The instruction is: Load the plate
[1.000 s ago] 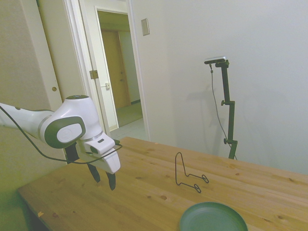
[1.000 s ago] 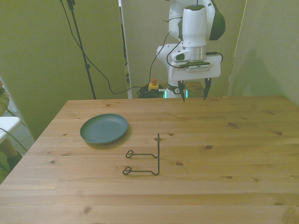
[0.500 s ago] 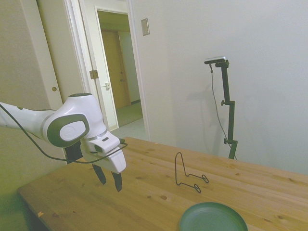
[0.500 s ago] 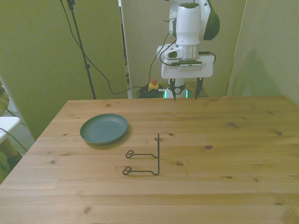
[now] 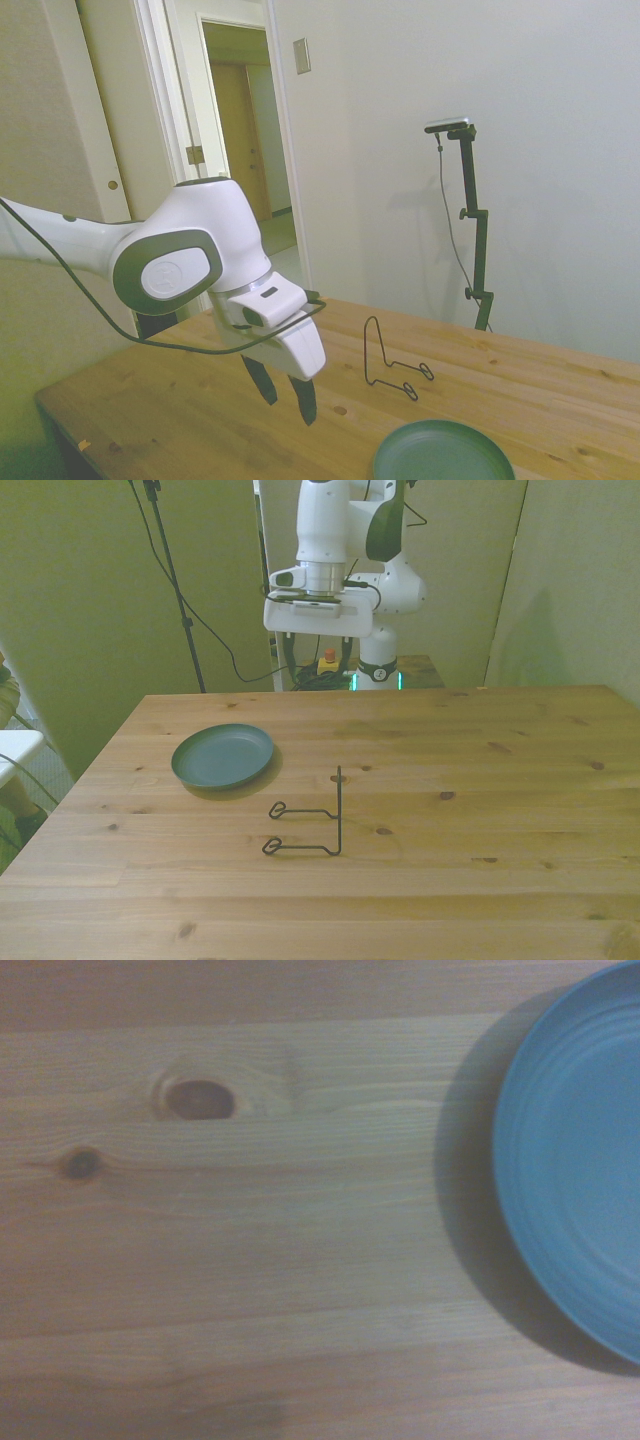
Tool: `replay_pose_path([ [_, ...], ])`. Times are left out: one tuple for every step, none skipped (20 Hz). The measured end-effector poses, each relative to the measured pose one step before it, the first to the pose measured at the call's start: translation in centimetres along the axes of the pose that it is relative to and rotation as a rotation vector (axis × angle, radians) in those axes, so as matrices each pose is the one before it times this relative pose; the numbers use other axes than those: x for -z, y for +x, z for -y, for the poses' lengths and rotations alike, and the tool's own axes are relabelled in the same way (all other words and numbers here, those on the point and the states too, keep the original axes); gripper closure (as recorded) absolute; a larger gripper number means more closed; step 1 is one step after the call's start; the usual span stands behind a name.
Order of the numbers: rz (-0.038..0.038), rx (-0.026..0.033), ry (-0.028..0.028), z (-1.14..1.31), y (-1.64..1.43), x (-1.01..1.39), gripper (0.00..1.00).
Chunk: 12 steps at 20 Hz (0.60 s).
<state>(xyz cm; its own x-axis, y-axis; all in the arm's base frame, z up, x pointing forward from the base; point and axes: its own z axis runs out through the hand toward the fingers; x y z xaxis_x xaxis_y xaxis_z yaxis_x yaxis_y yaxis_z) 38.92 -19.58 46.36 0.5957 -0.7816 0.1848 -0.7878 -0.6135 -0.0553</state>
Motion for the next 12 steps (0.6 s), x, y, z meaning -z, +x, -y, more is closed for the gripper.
replay_pose_path([
  [0.00058,0.00392,-0.00163,-0.584,0.812,-0.264,0.0],
  [-0.00056,0.00275,-0.00172,-0.462,0.816,-0.372,0.0],
  [0.00225,0.00346,-0.00367,-0.429,0.74,-0.556,0.0],
  [0.00126,0.00162,-0.00361,-0.725,0.727,-0.776,0.0],
  [0.00268,0.00224,-0.00457,-1.027,0.662,-0.962,0.0],
  [-0.00099,-0.00292,-0.0026,-1.024,0.647,-0.865,0.0],
  [-0.00441,-0.00601,-0.00206,-1.107,0.732,-0.704,0.0],
  [-0.00124,-0.00418,-0.00424,-0.928,0.658,-0.601,0.0],
  [0.00041,-0.00199,-0.00095,-0.512,0.415,-0.298,0.0],
  [-0.00976,0.0002,0.00379,-0.252,0.611,0.394,0.0],
  [-0.0003,-0.00005,-0.00002,-0.009,0.024,0.008,0.0],
  [-0.00221,-0.00045,0.00023,-0.005,0.099,0.048,0.0],
])
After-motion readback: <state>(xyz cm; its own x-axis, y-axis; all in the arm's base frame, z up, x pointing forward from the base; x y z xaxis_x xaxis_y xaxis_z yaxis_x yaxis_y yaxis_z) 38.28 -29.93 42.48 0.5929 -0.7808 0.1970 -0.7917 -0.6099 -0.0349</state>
